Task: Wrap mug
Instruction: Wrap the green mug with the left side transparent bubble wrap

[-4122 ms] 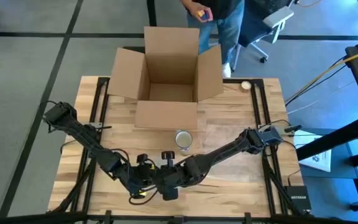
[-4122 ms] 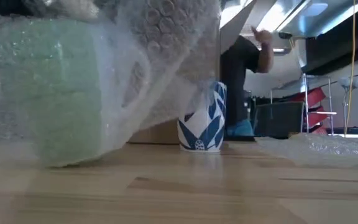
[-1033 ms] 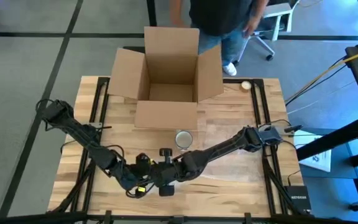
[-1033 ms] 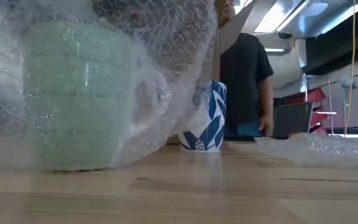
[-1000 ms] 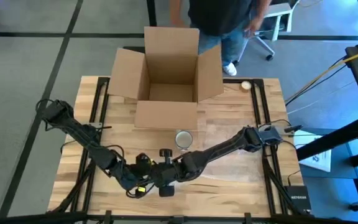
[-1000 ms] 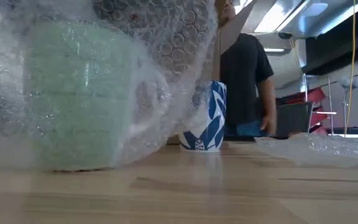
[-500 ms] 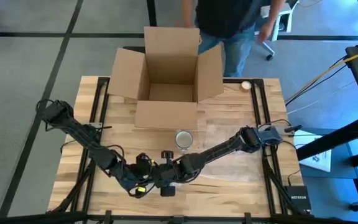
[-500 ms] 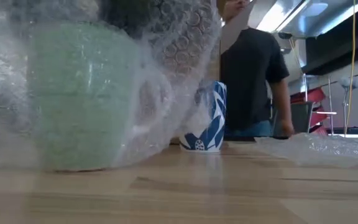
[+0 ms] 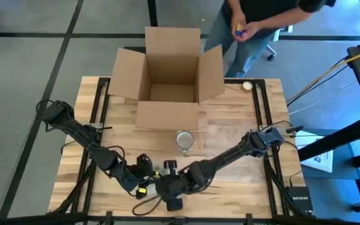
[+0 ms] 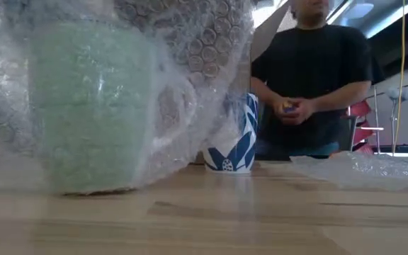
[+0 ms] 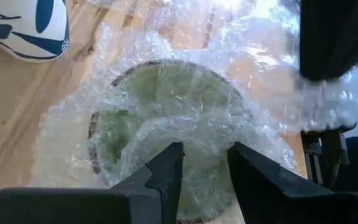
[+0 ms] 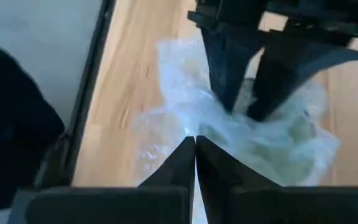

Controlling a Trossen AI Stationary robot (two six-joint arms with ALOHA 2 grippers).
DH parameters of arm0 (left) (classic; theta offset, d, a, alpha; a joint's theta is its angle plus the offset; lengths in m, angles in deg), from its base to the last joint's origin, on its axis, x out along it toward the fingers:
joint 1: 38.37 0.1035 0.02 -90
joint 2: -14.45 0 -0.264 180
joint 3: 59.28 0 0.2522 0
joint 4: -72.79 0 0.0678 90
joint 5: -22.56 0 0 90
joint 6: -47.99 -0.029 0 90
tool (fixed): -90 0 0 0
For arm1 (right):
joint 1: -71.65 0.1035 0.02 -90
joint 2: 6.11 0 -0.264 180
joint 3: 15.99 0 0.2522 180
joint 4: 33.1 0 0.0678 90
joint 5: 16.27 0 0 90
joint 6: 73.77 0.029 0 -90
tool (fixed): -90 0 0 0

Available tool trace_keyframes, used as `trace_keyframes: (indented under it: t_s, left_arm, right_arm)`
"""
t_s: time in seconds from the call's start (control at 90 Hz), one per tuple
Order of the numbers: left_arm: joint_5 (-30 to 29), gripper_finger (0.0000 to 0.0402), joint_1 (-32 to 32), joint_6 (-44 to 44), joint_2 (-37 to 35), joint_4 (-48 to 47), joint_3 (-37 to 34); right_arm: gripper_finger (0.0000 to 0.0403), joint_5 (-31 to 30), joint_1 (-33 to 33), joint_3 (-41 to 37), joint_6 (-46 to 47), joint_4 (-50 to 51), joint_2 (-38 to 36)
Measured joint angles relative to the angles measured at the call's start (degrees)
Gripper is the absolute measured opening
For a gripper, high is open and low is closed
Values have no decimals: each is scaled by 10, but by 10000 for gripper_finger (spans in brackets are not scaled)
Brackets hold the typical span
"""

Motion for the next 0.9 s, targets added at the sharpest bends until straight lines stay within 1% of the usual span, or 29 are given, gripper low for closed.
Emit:
trace_keyframes:
  t_s: [0.078, 0.222, 0.322, 0.411, 0.511, 0.811, 0.9]
  left_arm:
    - [0, 111, 0, 0, 0, 0, 0]
    - [0, 111, 0, 0, 0, 13, 0]
    - [4, 111, 0, -9, 0, 23, 0]
    - [3, 111, 0, -14, 0, 25, 0]
    - [2, 111, 0, -16, 0, 23, -1]
    - [3, 111, 0, -16, 0, 22, 0]
    - [3, 111, 0, -16, 0, 23, 0]
  right_arm:
    - [1, -13, -9, -31, 1, -34, 1]
    - [1, -8, -31, -100, 22, -74, -2]
    - [1, 16, -43, -136, 33, -110, -6]
    - [1, 33, -46, -142, 36, -118, -6]
    - [1, 41, -46, -122, 34, -97, -3]
    - [1, 42, -41, 14, 5, 52, 2]
    - [1, 41, -42, 23, 5, 44, 2]
